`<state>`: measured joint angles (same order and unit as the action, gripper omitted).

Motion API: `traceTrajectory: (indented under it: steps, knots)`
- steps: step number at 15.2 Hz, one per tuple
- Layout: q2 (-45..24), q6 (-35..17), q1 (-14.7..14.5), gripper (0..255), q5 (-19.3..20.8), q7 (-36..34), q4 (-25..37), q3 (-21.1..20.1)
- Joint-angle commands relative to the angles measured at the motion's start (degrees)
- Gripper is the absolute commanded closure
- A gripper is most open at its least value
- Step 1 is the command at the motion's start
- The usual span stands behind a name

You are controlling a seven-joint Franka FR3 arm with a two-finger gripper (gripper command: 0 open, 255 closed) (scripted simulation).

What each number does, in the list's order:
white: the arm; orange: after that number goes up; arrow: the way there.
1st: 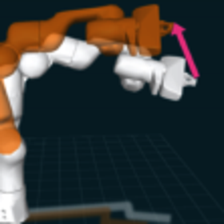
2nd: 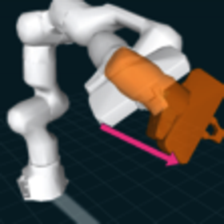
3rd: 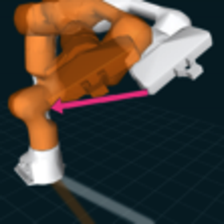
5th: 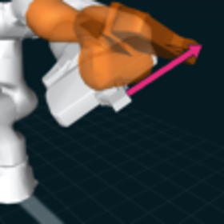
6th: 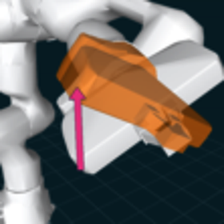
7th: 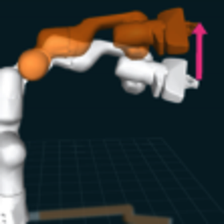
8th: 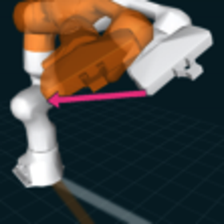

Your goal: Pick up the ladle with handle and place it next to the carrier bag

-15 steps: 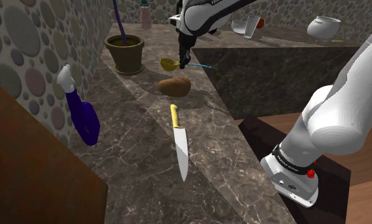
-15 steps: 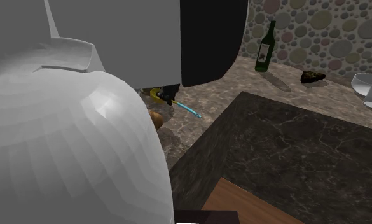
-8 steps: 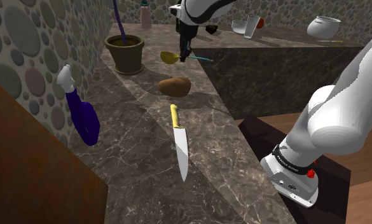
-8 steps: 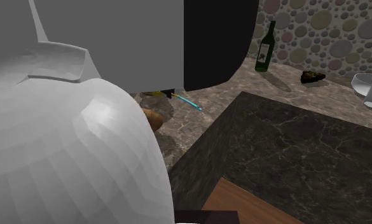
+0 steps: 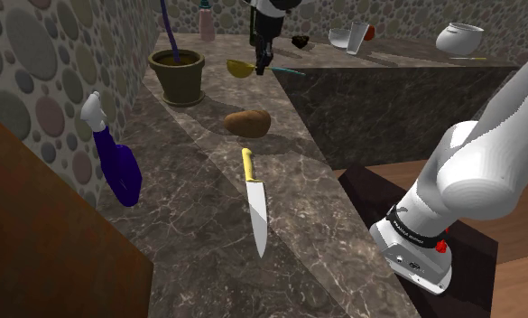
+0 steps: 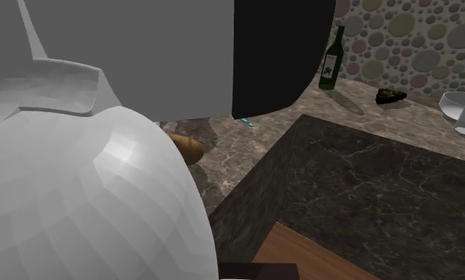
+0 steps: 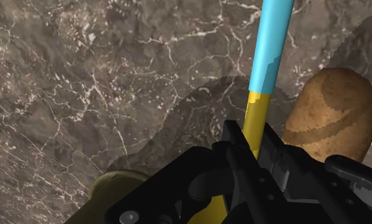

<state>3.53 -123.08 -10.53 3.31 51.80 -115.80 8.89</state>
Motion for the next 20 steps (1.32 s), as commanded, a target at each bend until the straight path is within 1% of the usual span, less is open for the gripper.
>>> traceTrajectory:
  steps: [1,11,20]
  knots:
    - [0.41,1.48,-0.01,255,0.03,0.03,1.05,-0.02]
    - [1.21,9.1,-0.09,255,-0.04,0.27,7.87,-0.13]
    - [0.86,16.08,-0.14,255,-0.22,0.6,15.22,-0.18]
